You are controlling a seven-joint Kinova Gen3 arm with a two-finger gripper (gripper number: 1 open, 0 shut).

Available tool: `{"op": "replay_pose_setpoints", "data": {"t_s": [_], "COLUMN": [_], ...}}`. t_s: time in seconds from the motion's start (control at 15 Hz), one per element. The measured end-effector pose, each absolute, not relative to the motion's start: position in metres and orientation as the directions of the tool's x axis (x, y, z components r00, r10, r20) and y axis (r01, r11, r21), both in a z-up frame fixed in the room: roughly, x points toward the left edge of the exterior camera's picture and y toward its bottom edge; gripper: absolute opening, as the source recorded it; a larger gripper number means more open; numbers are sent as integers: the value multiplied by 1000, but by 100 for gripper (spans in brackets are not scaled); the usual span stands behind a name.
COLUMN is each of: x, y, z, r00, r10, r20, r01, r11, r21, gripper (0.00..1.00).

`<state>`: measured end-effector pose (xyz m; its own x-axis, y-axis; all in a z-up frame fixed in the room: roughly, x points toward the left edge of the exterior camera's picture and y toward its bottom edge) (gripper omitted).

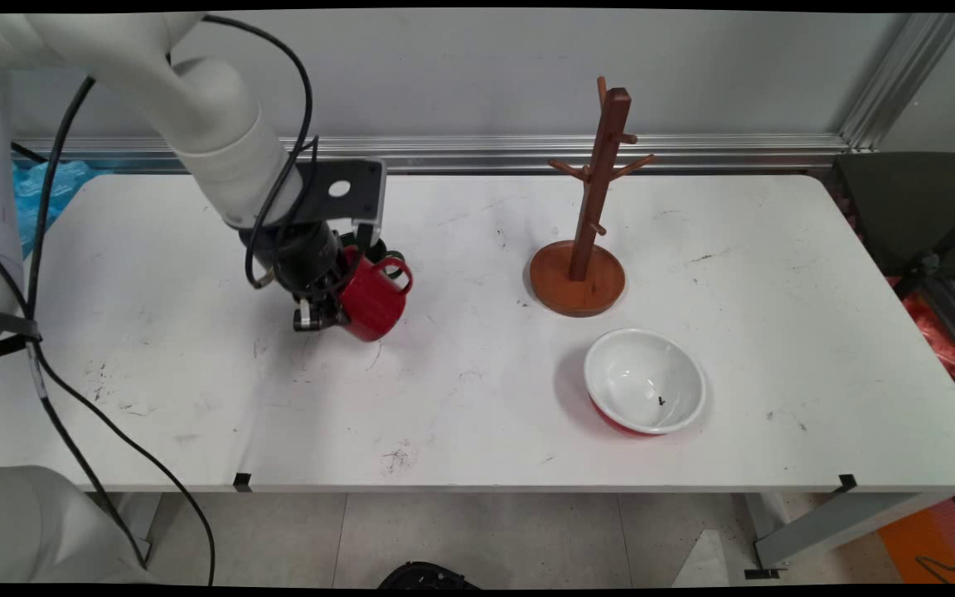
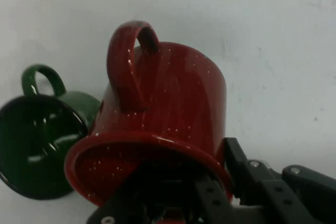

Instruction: Place the picked object on the table

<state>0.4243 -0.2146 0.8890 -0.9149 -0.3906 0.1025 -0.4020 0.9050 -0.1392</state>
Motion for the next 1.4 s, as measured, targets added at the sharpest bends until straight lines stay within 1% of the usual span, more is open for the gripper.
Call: {"op": "replay_pose_setpoints", "data": {"t_s": [0.6,1.4], "x": [418,420], "y": [-200,-202], "z": [870,851], "r00": [-895,-888], "r10": [-445,-459], "r20": [41,14], "r01": [-445,-455], "r11": [880,875], "r21": [-165,-167], "gripper": [0,0]}}
